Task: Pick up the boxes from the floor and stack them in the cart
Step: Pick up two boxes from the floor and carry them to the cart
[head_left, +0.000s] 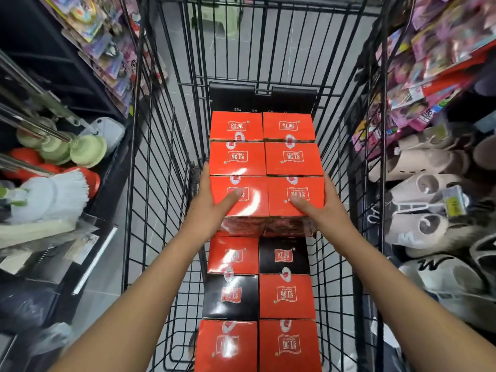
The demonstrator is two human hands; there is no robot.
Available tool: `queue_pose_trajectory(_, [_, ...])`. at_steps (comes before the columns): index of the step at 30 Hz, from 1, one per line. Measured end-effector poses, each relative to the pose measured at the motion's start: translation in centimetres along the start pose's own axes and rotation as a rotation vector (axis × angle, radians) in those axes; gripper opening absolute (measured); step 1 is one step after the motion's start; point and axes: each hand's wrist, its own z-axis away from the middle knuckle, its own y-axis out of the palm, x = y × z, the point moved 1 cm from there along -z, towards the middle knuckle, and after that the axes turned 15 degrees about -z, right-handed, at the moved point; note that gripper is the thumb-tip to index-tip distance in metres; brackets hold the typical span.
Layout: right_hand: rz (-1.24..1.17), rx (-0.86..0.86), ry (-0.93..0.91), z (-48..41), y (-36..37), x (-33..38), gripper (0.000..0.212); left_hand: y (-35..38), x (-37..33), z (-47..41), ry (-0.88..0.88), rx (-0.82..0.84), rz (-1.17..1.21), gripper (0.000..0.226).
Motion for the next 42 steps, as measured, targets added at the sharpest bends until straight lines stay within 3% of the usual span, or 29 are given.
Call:
queue_pose_trajectory(4, [0.091,-0.019,0.032,0.3,0.1,1.1,0.084,-0.5,-0.8,0.7,-0.036,-0.003,0.005,0.105])
queue_pose_trajectory(6, [0.207,-0.126,-0.020,0.8,0.4,1.7,0.090,-1.1,-1.7,1.8,-0.083,-0.050,-0.005,0.109])
queue_pose_trajectory(10, [0.384,-0.193,-0.262,3.8,3.5,5.2,0.075,-4.2,-3.6,5.5,-0.042,-0.256,-0.077,0.086])
queue_pose_trajectory(13, [0.500,-0.025,-0.403,6.5,7.8,8.4,0.071,-7.9,-3.9,9.3,-0.022,-0.413,-0.244,0.077])
queue_pose_trajectory(18, [0.762,0.288,-0.524,11.3,15.9,11.4,0.072,-14.2,-1.2,17.5,-0.141,-0.596,-0.575,0.068])
queue_pose_trajectory(21, [0.923,0.439,-0.640,14.8,21.1,12.0,0.069,-17.5,2.5,23.5,-0.266,-0.626,-0.781,0.067])
queue_pose_trajectory(27, [1.092,0.755,-0.805,23.9,31.1,11.2,0.062,-20.9,9.5,36.8,-0.625,-0.603,-0.965,0.072])
queue_pose_trajectory(35, [1.290,1.086,-0.988,38.0,41.1,4.6,0.062,-18.0,18.8,55.0,-1.082,-0.615,-0.817,0.073])
queue_pose_trajectory(42, [1.374,1.258,-1.023,51.9,46.0,-2.8,0.065,-11.8,26.7,71.2,-1.308,-0.656,-0.607,0.071])
